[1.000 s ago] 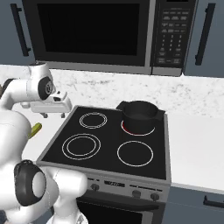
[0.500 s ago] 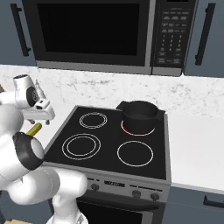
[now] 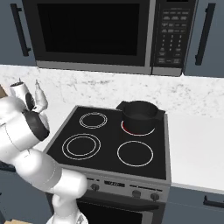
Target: Put the cucumber and lemon in the pot. Retrieve the spatula and lightly stir the vegetables in the pot.
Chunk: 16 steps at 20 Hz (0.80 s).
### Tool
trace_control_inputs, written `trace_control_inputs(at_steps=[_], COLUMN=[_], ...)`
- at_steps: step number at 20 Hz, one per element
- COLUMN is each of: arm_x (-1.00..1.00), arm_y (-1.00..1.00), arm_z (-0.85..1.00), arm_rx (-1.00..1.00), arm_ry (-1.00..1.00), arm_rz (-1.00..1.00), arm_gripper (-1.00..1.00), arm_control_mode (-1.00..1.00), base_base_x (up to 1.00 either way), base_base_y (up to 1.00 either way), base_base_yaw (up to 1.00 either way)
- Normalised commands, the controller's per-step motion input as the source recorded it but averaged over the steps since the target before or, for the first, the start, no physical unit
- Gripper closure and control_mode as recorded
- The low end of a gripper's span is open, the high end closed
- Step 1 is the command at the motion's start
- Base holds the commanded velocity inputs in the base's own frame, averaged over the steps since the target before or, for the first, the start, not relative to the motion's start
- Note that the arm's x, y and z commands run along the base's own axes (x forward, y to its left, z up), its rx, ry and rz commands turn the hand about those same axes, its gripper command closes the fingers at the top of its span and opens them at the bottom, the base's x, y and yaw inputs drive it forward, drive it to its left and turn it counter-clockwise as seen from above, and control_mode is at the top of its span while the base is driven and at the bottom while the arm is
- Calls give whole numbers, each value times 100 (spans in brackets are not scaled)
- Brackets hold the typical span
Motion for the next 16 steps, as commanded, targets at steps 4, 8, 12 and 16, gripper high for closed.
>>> trace_control_inputs(at_steps=[4,8,12,16], arm_x=[41,42,45,43], arm_y=[42,31,29,23], arm_z=[-25,-22,-31,-29], arm_rx=[0,0,0,0], arm_ry=[0,0,0,0], arm_rz=[-14,-12,-11,-8], arm_gripper=[-100,-100,-100,-100], arm_control_mode=[-100,-100,-100,-100], base_base_x=[0,0,0,0], base_base_y=[0,0,0,0], base_base_yaw=[0,0,0,0])
